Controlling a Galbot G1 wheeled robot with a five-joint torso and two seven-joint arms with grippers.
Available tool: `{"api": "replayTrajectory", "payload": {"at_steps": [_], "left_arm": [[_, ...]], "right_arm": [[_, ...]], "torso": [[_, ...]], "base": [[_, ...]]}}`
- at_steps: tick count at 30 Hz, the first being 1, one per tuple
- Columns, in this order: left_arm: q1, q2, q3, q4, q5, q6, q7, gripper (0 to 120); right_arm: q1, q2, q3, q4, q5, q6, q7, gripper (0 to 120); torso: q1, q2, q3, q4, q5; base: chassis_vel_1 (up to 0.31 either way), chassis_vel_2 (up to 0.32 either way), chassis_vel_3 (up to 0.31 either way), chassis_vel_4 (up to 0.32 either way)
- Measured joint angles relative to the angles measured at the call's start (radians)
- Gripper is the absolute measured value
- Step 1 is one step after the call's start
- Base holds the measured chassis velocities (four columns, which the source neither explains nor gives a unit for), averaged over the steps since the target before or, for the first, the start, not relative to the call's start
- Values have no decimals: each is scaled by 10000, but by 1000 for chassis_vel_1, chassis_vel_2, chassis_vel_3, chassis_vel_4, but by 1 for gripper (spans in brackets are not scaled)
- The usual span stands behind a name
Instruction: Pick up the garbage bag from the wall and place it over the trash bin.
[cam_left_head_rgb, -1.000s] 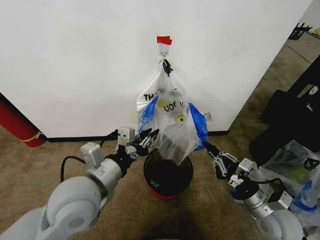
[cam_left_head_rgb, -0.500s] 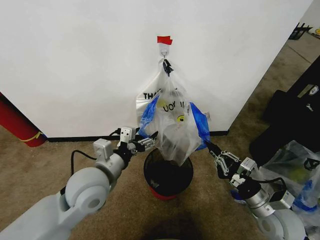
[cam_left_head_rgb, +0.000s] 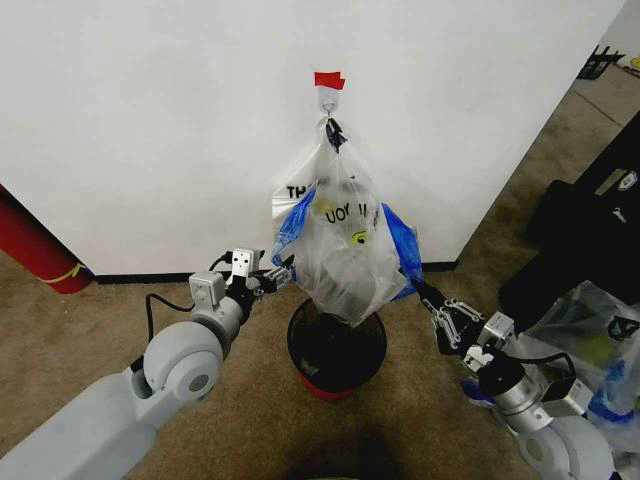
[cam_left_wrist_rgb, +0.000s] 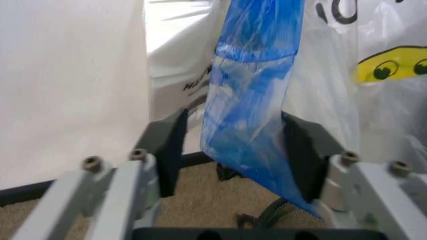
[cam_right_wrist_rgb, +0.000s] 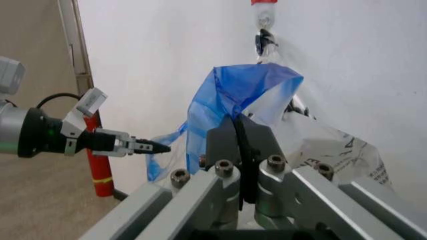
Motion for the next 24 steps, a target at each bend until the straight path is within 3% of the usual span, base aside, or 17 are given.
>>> {"api": "replayTrajectory", "payload": {"at_steps": [12, 17, 24], "left_arm": [[-283, -7, 309, 54, -35, -243, -6, 3], [116, 208, -10, -482, -112, -302, 4, 0], [1755, 531, -1437, -1937, -290, -367, 66, 0]], "right_arm": [[-55, -85, 68, 144, 196, -62, 156, 0], [-169, -97, 127, 227, 315, -70, 149, 0], [-717, 84, 286, 259, 300, 169, -153, 0]], "torso": [[0, 0, -1, -1, -1], [0, 0, -1, 0, -1], [0, 0, -1, -1, -1]], "base": [[0, 0, 0, 0], [0, 0, 0, 0], [0, 0, 0, 0]]}}
